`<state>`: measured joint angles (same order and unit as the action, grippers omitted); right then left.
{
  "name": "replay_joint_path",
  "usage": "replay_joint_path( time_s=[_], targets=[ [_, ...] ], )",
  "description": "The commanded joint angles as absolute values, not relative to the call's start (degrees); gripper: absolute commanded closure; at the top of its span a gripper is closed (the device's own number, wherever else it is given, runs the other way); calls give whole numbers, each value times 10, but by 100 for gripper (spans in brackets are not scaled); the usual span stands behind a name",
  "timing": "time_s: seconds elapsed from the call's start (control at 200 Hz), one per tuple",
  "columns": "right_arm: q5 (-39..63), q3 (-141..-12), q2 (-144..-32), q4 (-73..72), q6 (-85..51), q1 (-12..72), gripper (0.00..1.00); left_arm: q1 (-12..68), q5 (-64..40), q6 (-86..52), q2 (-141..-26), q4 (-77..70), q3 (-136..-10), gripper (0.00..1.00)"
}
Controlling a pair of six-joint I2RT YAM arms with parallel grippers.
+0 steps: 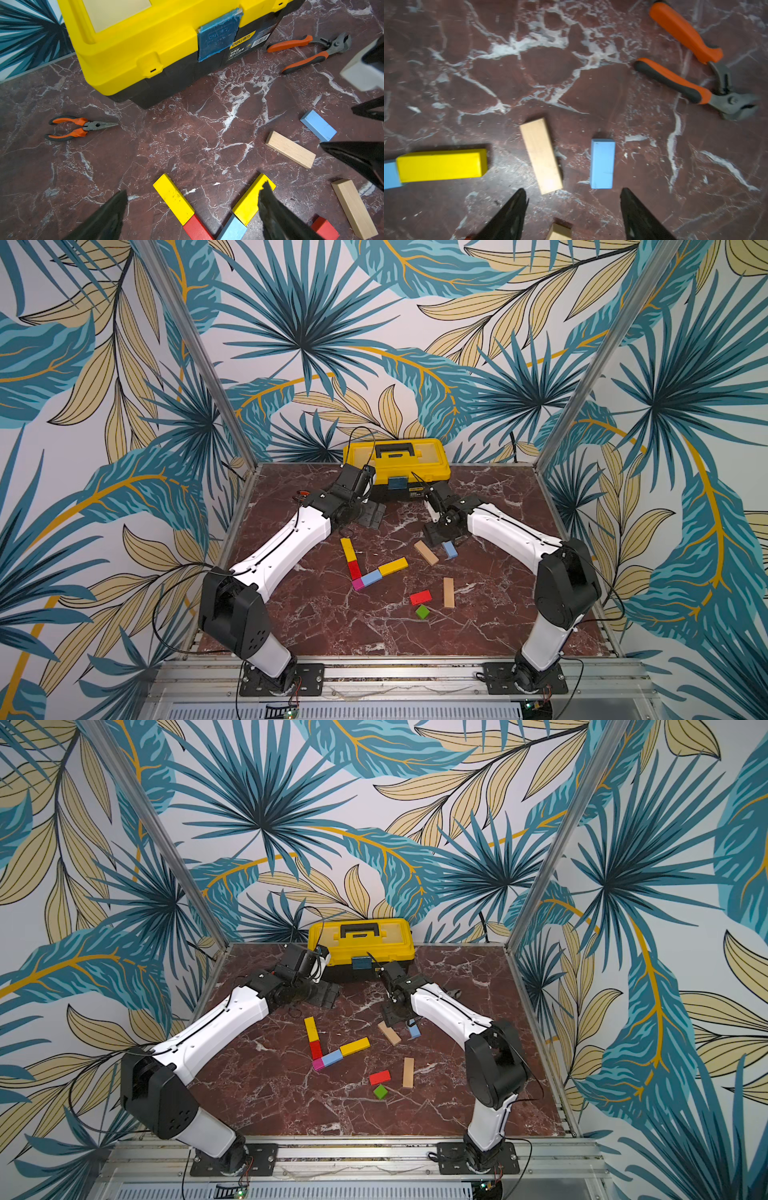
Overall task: Assemble the letter v with building blocks
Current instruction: Place the building block at the center of the board, then pick up the building block from the center of the board.
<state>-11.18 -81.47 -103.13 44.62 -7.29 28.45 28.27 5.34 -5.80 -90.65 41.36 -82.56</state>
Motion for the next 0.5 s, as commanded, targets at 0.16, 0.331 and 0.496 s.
replay_joint_path(
  time_s=[0.16, 0.331, 0.496],
  targets=[
    [-134, -772, -1058, 448, -112, 259, 27, 279, 59, -54, -891, 407, -836, 1],
    [-131, -766, -1078, 441, -115, 250, 27, 279, 60, -53, -892, 407, -836, 1],
    [-109, -763, -1094, 434, -121, 231, 27, 280, 62, -53, -891, 407, -835, 0]
  ],
)
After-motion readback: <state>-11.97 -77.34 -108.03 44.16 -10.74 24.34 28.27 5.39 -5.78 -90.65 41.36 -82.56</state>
